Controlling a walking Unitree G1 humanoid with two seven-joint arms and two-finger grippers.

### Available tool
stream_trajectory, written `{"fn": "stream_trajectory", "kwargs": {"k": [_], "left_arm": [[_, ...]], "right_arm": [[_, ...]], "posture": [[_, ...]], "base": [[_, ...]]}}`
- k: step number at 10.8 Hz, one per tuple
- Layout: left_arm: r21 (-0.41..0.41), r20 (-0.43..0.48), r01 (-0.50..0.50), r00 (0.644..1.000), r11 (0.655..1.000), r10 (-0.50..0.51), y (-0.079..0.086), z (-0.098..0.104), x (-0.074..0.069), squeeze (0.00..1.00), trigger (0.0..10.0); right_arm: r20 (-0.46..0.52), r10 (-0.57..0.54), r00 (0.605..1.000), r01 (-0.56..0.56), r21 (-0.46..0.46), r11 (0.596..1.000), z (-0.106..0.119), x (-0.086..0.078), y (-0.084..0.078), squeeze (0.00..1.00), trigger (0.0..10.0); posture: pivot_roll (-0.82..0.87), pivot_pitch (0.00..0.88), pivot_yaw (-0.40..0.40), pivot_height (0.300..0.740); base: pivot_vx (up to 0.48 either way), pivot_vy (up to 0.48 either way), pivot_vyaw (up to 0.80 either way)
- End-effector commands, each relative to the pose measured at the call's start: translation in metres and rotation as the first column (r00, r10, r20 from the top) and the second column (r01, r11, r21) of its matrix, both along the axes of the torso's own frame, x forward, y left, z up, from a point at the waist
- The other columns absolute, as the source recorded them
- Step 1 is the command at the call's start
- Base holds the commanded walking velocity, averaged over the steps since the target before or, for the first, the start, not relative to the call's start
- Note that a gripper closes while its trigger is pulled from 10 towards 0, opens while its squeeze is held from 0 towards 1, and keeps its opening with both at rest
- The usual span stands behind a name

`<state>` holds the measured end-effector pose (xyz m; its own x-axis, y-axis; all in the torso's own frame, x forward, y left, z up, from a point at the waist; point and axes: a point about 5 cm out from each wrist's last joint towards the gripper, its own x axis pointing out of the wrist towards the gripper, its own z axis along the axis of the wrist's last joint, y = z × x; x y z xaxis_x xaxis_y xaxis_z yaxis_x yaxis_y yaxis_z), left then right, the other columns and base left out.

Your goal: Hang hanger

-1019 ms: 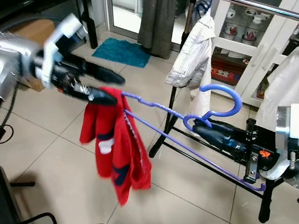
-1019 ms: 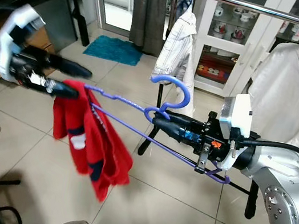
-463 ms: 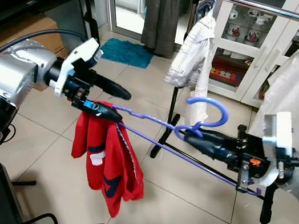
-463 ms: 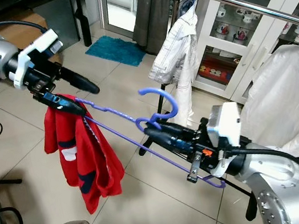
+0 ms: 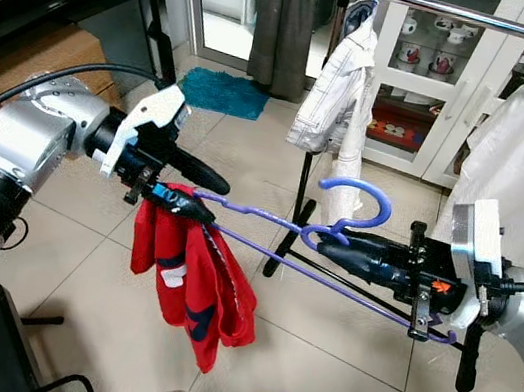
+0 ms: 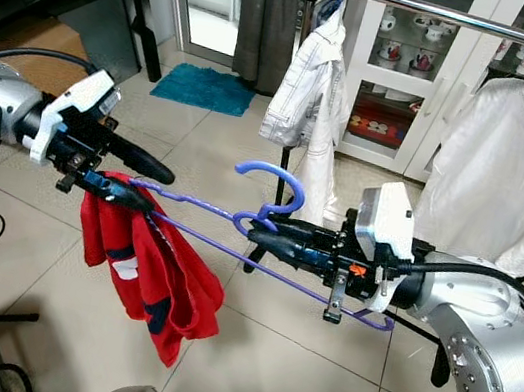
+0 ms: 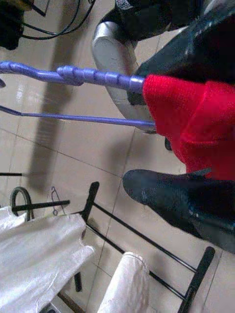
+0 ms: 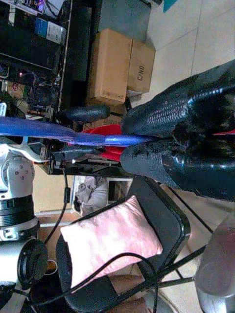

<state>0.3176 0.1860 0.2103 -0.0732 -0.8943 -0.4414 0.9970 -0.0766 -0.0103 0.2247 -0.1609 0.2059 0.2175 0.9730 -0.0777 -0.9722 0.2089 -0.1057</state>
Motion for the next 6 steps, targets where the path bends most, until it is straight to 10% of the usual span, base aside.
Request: {"fn": "stream_trajectory", "kwargs": {"k": [1, 3, 6], "left_arm": [[0.019, 0.022, 0.004, 1.0, 1.0, -0.005, 0.0024, 0.0022, -0.0008, 0.0, 0.0], [0.041, 0.049, 0.01, 0.999, 0.999, -0.012, 0.0026, 0.0033, -0.0002, 0.0, 0.0], [0.064, 0.1, 0.006, 0.995, 0.998, -0.012, -0.0015, 0.0004, 0.0014, 0.0, 10.0]], "right_arm": [[0.036, 0.036, 0.999, -0.036, 0.01, 0.999, 0.0058, -0.0019, 0.0035, 0.0, 0.0], [0.037, 0.036, 0.999, -0.037, 0.011, 0.999, 0.0061, -0.0018, 0.0039, 0.0, 0.0], [0.04, 0.035, 0.999, -0.036, 0.011, 0.999, 0.0062, -0.0018, 0.0053, 0.0, 0.0]], "posture": [[-0.1, 0.0, 0.09, 0.74], [-0.1, 0.0, 0.09, 0.74], [-0.1, 0.0, 0.09, 0.74]], "base": [[0.0, 0.0, 0.0], [0.0, 0.0, 0.0], [0.0, 0.0, 0.0]]}}
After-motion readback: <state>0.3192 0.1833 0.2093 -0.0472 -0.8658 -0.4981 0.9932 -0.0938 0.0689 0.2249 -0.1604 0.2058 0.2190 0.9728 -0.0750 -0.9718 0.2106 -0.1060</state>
